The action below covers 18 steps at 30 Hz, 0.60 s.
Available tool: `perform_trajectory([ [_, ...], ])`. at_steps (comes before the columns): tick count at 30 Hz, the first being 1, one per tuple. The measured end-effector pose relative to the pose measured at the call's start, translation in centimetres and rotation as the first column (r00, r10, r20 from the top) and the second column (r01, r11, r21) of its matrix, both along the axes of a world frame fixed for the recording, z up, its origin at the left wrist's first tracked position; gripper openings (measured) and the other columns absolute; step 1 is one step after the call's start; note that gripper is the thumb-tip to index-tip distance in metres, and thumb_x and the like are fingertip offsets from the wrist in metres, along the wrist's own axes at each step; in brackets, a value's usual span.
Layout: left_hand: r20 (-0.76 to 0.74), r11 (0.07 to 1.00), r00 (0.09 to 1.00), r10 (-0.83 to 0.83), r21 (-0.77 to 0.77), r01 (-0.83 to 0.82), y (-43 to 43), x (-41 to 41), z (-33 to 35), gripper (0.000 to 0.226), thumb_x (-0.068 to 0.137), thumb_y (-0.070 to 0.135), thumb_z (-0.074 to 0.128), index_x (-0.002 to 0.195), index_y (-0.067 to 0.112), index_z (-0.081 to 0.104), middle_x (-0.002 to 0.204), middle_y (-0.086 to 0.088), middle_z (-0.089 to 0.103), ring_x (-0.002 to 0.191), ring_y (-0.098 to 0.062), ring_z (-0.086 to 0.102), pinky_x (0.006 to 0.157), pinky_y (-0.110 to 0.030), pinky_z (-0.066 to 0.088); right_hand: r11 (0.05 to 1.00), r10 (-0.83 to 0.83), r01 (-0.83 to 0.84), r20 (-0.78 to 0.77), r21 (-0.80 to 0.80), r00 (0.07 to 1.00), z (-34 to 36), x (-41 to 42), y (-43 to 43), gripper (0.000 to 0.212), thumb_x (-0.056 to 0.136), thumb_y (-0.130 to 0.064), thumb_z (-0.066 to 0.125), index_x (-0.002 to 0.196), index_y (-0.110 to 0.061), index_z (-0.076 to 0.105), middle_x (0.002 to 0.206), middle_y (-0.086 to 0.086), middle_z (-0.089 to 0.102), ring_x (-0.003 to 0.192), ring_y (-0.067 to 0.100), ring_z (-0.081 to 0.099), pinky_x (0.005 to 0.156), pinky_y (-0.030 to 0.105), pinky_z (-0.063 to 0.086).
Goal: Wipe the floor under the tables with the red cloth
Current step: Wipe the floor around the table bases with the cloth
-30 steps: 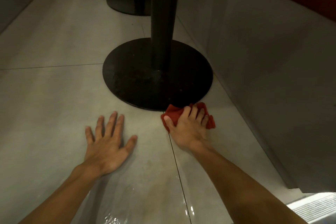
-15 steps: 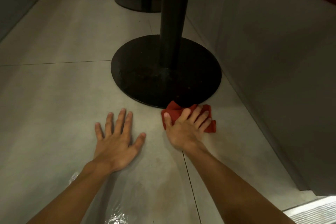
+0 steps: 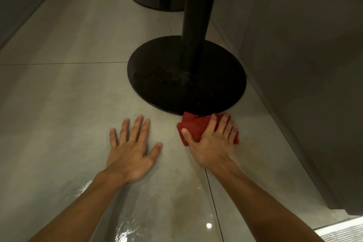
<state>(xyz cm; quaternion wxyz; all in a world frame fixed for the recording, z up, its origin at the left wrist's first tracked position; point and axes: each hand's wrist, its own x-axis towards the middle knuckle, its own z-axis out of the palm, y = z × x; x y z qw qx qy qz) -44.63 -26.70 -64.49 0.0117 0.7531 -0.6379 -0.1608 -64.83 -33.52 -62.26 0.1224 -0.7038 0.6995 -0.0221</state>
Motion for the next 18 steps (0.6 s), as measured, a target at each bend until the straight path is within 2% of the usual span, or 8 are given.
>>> perform_trajectory([
  [6,0.016,1.0,1.0,0.022,-0.011,-0.022,-0.2,-0.2,-0.1,0.079,0.087,0.075,0.004,0.147,0.035,-0.026,0.149,0.013,-0.039,0.141,-0.02,-0.034,0.114,-0.051,-0.02,0.999,0.039,-0.038,-0.025,0.031,0.999,-0.5,2.5,1.1,0.1,0.087,-0.076,0.018,0.151,-0.006,-0.014,0.158,0.026,-0.016,0.145,0.046,-0.012,0.117,0.056,-0.008],
  [13,0.015,1.0,1.0,0.016,-0.015,-0.016,0.0,0.0,-0.2,0.076,0.088,0.073,0.004,0.148,0.036,-0.025,0.153,0.011,-0.035,0.141,-0.019,-0.035,0.115,-0.05,-0.02,0.992,0.089,-0.089,-0.003,0.095,0.996,-0.7,4.7,1.6,0.1,0.088,-0.076,0.016,0.15,-0.007,-0.021,0.156,0.021,-0.027,0.144,0.042,-0.023,0.115,0.051,-0.016],
  [18,-0.008,1.0,1.0,-0.002,-0.02,0.002,0.2,0.1,0.1,0.07,0.093,0.067,0.006,0.148,0.035,-0.023,0.154,0.012,-0.034,0.14,-0.017,-0.035,0.115,-0.049,-0.02,0.993,-0.056,0.057,-0.01,0.108,0.998,-0.1,3.6,0.6,0.097,0.09,-0.073,0.014,0.15,-0.005,-0.019,0.157,0.024,-0.022,0.144,0.044,-0.017,0.117,0.052,-0.012],
])
